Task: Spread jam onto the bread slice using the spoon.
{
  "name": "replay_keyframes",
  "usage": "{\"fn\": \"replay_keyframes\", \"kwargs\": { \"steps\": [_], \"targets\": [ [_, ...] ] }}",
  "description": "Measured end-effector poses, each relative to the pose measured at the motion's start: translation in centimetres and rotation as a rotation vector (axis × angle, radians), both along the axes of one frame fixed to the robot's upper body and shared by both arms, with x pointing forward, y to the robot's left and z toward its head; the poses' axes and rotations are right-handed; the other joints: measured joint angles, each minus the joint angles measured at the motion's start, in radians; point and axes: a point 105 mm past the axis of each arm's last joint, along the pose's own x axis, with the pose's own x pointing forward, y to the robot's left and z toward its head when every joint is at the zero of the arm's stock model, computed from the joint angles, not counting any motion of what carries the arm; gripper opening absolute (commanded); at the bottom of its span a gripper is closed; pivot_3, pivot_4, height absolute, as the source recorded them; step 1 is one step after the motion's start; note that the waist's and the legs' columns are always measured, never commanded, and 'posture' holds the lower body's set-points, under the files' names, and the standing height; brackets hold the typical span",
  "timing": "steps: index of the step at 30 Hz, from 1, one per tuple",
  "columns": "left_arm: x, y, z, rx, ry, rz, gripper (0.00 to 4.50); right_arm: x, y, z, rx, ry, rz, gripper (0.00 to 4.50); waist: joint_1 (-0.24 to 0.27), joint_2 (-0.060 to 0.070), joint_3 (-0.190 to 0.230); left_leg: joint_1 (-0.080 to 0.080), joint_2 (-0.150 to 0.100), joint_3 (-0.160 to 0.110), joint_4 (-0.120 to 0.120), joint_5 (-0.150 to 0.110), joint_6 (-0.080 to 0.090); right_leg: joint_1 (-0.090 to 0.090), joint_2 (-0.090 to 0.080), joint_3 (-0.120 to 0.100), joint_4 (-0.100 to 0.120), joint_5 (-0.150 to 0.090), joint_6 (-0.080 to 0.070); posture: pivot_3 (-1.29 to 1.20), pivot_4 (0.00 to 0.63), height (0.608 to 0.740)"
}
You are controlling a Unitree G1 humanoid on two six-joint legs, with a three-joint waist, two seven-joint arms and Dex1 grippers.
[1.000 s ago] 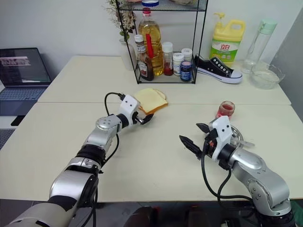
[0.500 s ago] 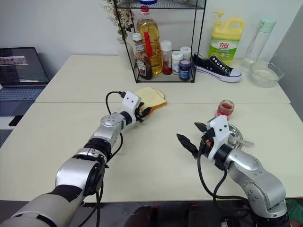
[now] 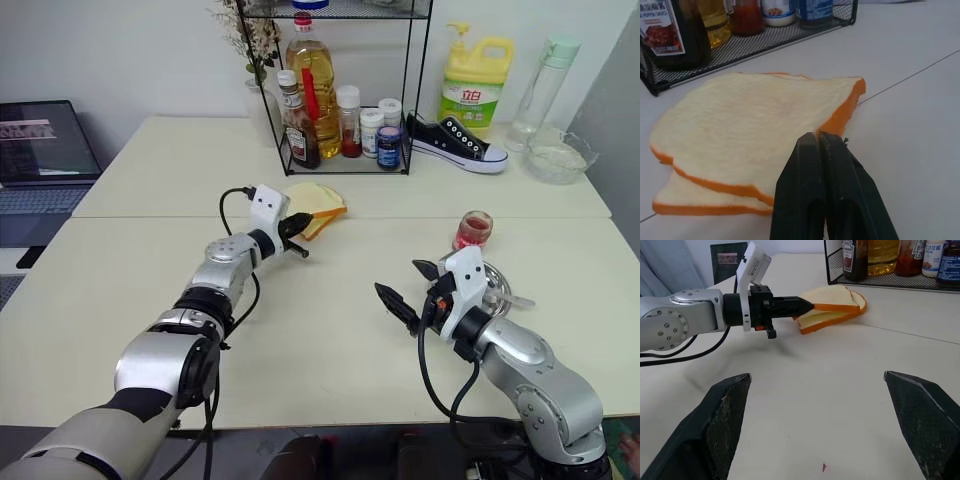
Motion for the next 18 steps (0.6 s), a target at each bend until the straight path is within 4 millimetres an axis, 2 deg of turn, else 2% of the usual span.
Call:
{"fn": "replay_keyframes", "kwargs": {
  "steps": [3, 5, 10, 14, 18],
  "targets": [
    [-1.7, -0.1, 1.9, 0.071, -0.088, -0.162, 0.04, 0.0, 0.0, -0.1, 0.002, 0.003, 0.0, 4.5, -0.011, 0.0, 0.0, 0.0, 0.0, 0.0, 0.0, 0.001, -0.003, 0.0, 0.0, 0.002, -0.001, 0.0, 0.0, 0.0, 0.15, 0.74],
    [-3.6, -0.4, 1.8, 0.15, -0.126, -0.28, 0.04, 0.0, -0.1, -0.1, 0.003, 0.006, 0.001, 4.5, -0.014, 0.001, -0.001, 0.0, 0.001, 0.0, -0.001, 0.001, -0.003, 0.001, 0.0, 0.003, -0.001, 0.0, 0.0, 0.0, 0.15, 0.74],
    [-9.8, -2.1, -1.6, 0.313, -0.097, -0.55, 0.04, 0.0, -0.1, -0.3, 0.002, 0.013, 0.01, 4.5, -0.015, 0.001, -0.001, 0.0, 0.001, -0.001, 0.0, 0.001, -0.002, 0.001, -0.004, 0.004, -0.001, 0.0, 0.0, 0.0, 0.15, 0.74],
    [-12.5, -1.8, -2.7, 0.379, -0.076, -0.626, 0.04, -0.1, -0.1, -0.4, 0.002, 0.016, 0.016, 4.5, -0.013, 0.002, -0.001, 0.001, 0.001, -0.002, 0.0, -0.001, 0.001, 0.002, -0.004, 0.003, -0.001, 0.0, 0.0, 0.0, 0.15, 0.74],
    [-14.7, -1.2, -4.6, 0.39, 0.006, -0.677, 0.04, -0.2, -0.3, -0.6, -0.003, 0.023, 0.018, 4.5, -0.011, 0.003, -0.002, 0.001, 0.001, -0.002, 0.0, -0.001, 0.001, 0.002, -0.003, 0.002, -0.001, 0.0, 0.0, 0.0, 0.15, 0.74]
  ]
}}
